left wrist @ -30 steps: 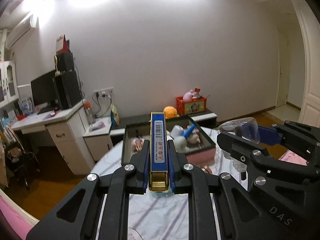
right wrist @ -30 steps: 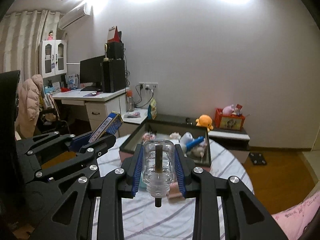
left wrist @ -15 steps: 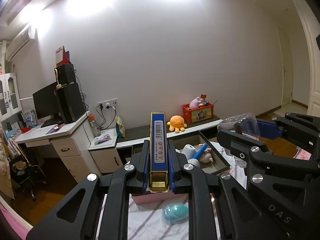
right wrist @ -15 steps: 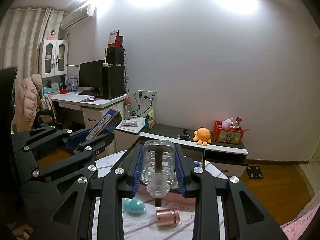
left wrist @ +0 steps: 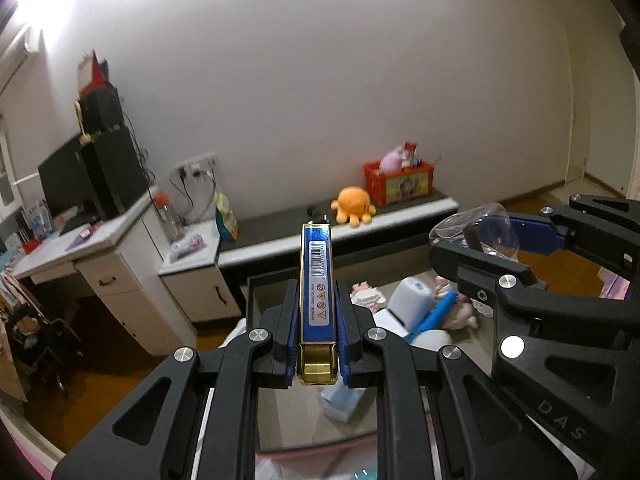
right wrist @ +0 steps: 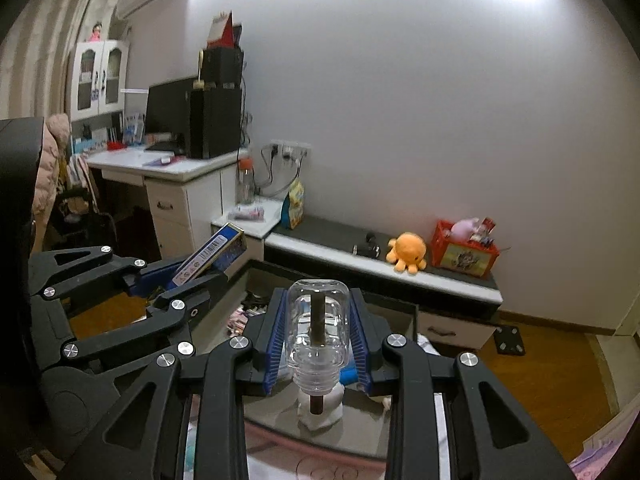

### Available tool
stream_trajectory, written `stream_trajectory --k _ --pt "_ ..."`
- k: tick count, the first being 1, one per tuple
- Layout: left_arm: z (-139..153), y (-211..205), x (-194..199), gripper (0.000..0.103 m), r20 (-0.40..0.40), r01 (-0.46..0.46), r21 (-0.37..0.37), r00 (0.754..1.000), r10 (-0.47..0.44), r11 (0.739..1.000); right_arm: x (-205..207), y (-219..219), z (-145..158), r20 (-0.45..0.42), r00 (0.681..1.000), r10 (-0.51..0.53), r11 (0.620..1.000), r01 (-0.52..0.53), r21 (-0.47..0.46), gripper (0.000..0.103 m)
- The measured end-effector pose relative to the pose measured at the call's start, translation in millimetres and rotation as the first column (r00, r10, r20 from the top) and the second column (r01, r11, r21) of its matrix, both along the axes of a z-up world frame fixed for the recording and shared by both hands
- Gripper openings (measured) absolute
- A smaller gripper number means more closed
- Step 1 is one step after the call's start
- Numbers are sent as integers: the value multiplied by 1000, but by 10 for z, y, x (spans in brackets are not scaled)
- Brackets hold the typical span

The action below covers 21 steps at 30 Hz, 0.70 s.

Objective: Organize rigid objects
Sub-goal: 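Lift blue-gold box with left tool while right tool lifts bottle, carrying both over box, then open both tools to drop the box and bottle into the pink box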

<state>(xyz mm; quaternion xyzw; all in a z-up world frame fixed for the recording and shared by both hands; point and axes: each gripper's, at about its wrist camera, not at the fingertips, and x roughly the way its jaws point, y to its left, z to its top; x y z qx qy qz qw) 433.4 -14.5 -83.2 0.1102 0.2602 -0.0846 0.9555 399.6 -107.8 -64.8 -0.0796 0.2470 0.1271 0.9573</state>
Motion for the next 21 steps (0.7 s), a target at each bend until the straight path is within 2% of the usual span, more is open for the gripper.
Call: stream_trajectory --k 4,8,12,15,16,18,20,21 --pt "-278 -19 407 15 -83 -6 23 997 8 1000 395 13 -243 -75 997 -3 1000 1 -19 31" --pt "-603 -18 769 15 -183 -12 34 983 18 999 724 -21 -522 -163 987 -1 1000 0 -10 31" --pt "-862 -24 952 16 -256 -23 35 966 31 999 961 -1 -774 -233 972 -4 1000 0 -16 31" --pt "-907 -6 946 17 -253 -27 35 967 35 999 994 -26 -880 -257 966 -1 1000 1 0 31" --pt "-891 -1 922 20 -248 -33 29 968 39 999 982 -36 -883 -259 966 0 1000 2 7 31" --pt "-849 52 881 45 -230 -49 31 972 55 998 943 -40 -847 -243 970 -10 1000 12 7 32" --pt "-745 100 765 57 -184 -81 39 979 87 996 913 -63 -767 -218 976 -28 1000 29 4 37" --pt "-686 131 706 62 -166 -89 30 982 92 996 866 -92 -713 -205 978 -36 999 38 10 47"
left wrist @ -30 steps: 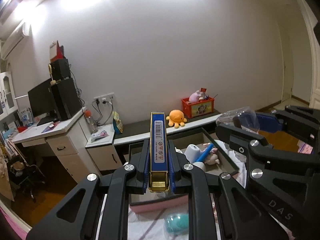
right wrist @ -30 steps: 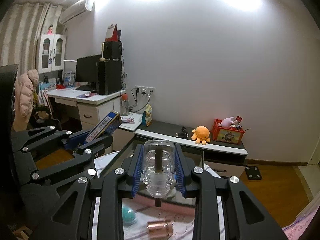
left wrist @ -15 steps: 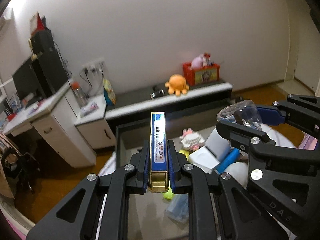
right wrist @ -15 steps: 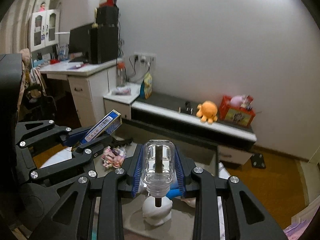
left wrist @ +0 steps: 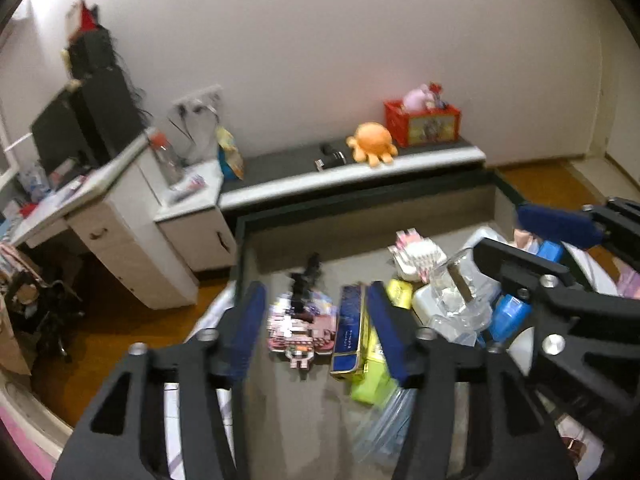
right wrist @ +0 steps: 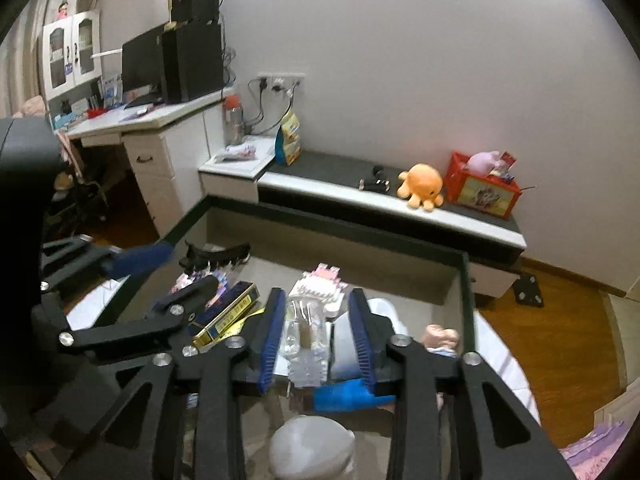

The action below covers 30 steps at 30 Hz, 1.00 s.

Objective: Organize rigid objects
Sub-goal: 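Open both tools to drop the box and bottle into the pink box, then move both tools back toward the teal brush and copper cylinder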

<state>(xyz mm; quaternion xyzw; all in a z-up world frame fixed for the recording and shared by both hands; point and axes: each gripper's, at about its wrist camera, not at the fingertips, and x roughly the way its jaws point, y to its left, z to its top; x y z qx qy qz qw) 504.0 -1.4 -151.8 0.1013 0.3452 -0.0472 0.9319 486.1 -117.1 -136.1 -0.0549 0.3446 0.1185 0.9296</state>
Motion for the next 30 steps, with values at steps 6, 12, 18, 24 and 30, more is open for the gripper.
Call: stream_trajectory --k 6,12,18,24,30 --pt "432 161 -558 91 136 -37 -46 990 43 998 -398 -132 385 101 994 -40 999 36 39 83" --pt "730 203 -1403 101 277 -19 -74 960 39 997 -1091 -180 716 187 982 -33 998 24 53 97" --pt "800 220 -2277 103 396 2 -107 917 41 994 -1976 -233 847 289 956 -43 997 23 72 103" --pt "755 96 -2936 103 426 49 -69 905 -15 996 -2671 -222 853 368 928 -63 997 43 62 103" --pt "747 -134 -3380 103 477 37 55 877 -59 998 -3068 -203 827 405 911 -81 997 65 52 103"
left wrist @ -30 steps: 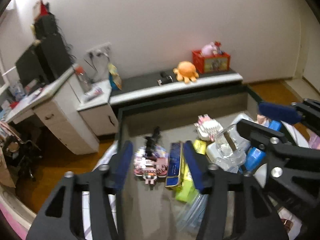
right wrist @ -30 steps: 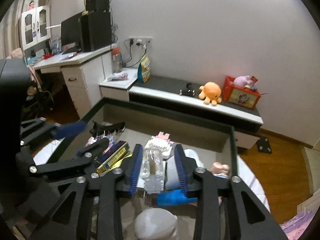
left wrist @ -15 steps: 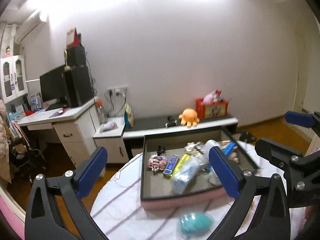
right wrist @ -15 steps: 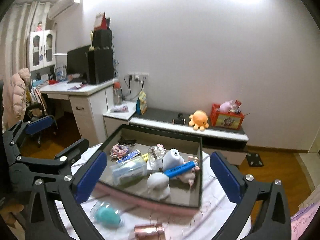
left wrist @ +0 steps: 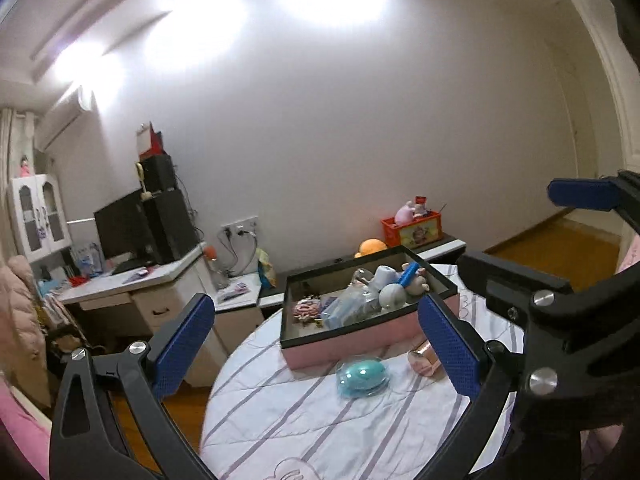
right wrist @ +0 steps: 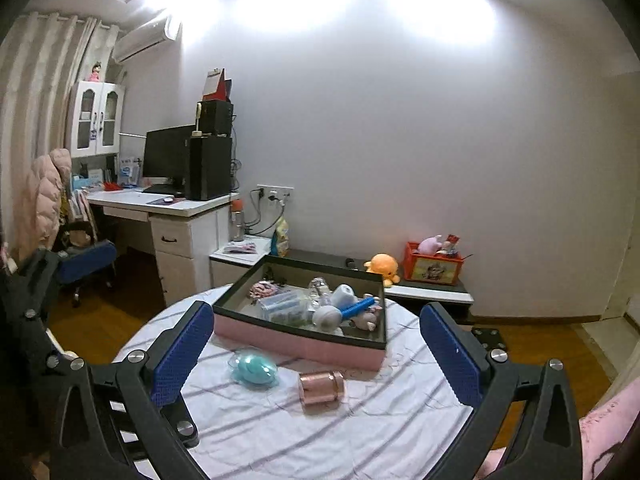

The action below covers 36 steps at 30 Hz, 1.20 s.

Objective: Organize rigid objects
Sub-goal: 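Move both tools back toward the teal brush and copper cylinder, then grasp the teal brush case with left tool while right tool grasps the copper cylinder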

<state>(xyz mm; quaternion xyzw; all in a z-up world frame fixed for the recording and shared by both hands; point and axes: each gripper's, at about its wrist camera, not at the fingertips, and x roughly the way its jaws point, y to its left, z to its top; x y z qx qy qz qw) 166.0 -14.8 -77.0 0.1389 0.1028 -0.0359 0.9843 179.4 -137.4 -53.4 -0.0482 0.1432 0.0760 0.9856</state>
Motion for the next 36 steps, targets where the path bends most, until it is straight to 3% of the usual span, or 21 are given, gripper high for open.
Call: stream_trajectory --k 9,17,22,28,36 --pt "71 279 -82 103 -25 -53 -118 998 50 992 -335 -178 12 47 996 -74 997 72 39 103" --pt "-93 279 82 103 -86 -74 -114 994 65 991 -286 -142 -77 13 997 -72 997 72 27 103" --pt "-440 285 404 103 -227 -63 -135 973 32 989 -21 -166 -322 -76 994 -79 997 81 18 103" --pt "-911 256 831 103 -383 -92 -115 923 41 989 465 -162 -819 -241 968 -70 997 74 4 103" --pt "-1260 314 1240 103 -479 -132 -75 874 80 988 1101 -166 -1333 -408 912 -25 999 40 30 103"
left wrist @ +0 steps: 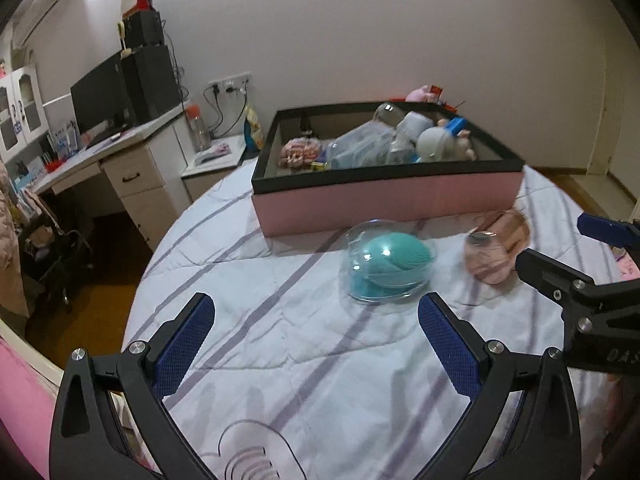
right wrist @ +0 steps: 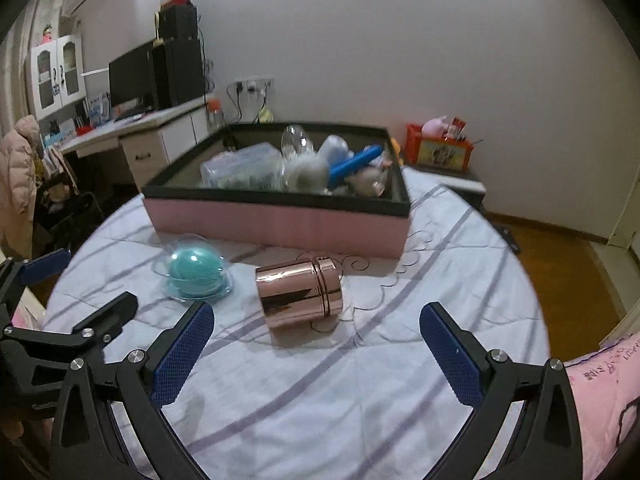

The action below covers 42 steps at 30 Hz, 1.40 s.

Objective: Organize rigid objects
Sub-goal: 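Grasp the teal brush case with left tool while right tool grasps the copper cylinder, then lift brush case with left tool while right tool lifts copper cylinder, carrying both over box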

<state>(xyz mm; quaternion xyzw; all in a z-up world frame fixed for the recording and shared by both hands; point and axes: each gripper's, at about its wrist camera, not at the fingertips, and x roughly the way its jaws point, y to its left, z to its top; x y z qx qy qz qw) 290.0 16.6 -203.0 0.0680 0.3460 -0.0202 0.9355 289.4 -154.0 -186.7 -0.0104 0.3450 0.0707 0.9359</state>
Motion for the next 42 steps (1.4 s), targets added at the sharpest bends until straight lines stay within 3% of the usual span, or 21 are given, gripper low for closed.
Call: stream_trajectory --k 9,11,13,17,21,26,28,32,42 --pt "-135 -58 250 103 -64 28 9 998 -28 1000 435 -11 -241 -112 991 78 997 -76 26 102" --pt "-155 -127 281 103 -76 46 23 996 -45 999 471 -12 -260 -122 988 99 995 -95 33 87" --pt "-183 -209 328 103 -90 69 39 994 -65 997 493 -32 -284 -135 983 128 991 -121 59 57" --pt "-217 -359 425 103 -120 93 50 989 -87 994 454 -82 -264 -128 984 127 991 -122 46 57" --pt "-210 -451 524 103 -137 105 -15 985 -106 994 408 -271 -265 -128 987 93 995 -86 57 57" --pt "-325 -481 702 103 -198 42 -53 979 -52 998 430 -344 -274 -131 988 85 995 -77 64 57" --pt "-341 -464 723 97 -207 31 -66 977 -44 997 437 -332 -276 -131 988 87 995 -79 58 57" --pt "-308 -431 731 73 -190 49 -100 979 -68 994 448 -323 -281 -132 988 86 995 -79 58 57" --pt "-95 -370 499 72 -105 62 -99 992 -73 993 359 -253 -214 -111 989 95 994 -88 64 57"
